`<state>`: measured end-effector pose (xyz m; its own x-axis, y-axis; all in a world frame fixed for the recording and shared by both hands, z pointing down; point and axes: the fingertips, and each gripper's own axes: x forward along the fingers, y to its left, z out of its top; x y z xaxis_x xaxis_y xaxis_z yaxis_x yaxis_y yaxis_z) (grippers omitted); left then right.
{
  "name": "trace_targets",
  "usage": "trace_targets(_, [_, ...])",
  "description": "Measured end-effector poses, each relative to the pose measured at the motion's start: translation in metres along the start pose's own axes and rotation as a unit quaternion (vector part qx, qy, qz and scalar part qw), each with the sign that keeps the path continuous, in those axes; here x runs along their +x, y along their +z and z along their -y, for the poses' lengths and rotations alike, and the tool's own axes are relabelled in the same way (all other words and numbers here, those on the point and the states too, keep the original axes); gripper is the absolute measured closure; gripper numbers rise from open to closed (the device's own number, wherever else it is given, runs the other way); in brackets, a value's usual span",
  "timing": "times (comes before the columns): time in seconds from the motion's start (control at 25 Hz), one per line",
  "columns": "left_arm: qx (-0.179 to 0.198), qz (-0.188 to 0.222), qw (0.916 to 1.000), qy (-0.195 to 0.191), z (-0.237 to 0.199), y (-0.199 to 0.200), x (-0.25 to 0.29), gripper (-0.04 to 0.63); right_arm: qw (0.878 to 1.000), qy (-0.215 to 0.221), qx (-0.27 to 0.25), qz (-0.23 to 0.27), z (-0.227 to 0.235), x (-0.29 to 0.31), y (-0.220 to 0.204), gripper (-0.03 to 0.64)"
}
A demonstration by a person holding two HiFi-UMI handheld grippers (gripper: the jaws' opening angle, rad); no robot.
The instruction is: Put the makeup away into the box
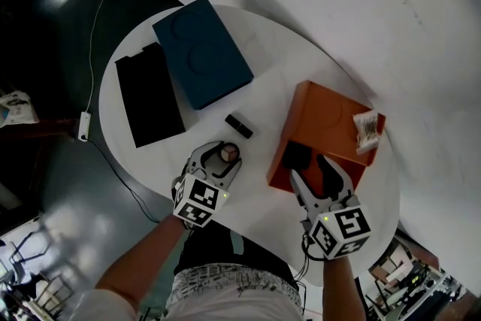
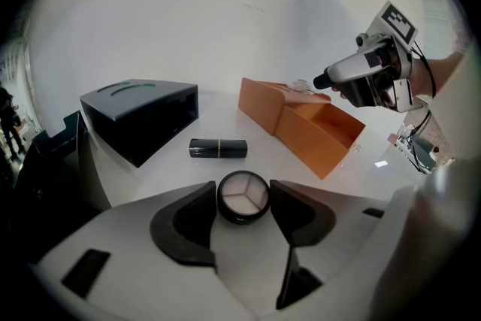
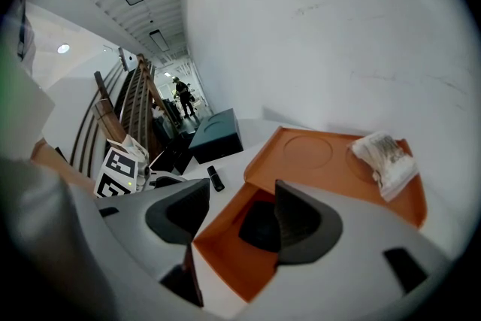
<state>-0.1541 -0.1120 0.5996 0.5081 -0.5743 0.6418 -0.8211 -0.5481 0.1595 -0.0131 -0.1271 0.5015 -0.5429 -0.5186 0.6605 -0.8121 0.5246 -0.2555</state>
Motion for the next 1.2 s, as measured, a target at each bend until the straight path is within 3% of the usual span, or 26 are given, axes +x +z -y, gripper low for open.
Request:
trace_targets(0.68, [0.019, 0.011, 0.9998, 0.001, 0.001, 0.012, -0.006, 0.359, 0.999, 0.000, 0.038, 0.015, 0.004, -0.007, -0.001, 0.341])
trace_targets(1.2, [0.058, 0.060, 0.9965, -0.004, 0.024, 0.065, -0.042, 0.360, 0.998, -0.011, 0.036, 0.053, -0.004, -0.044, 0.009, 0.337])
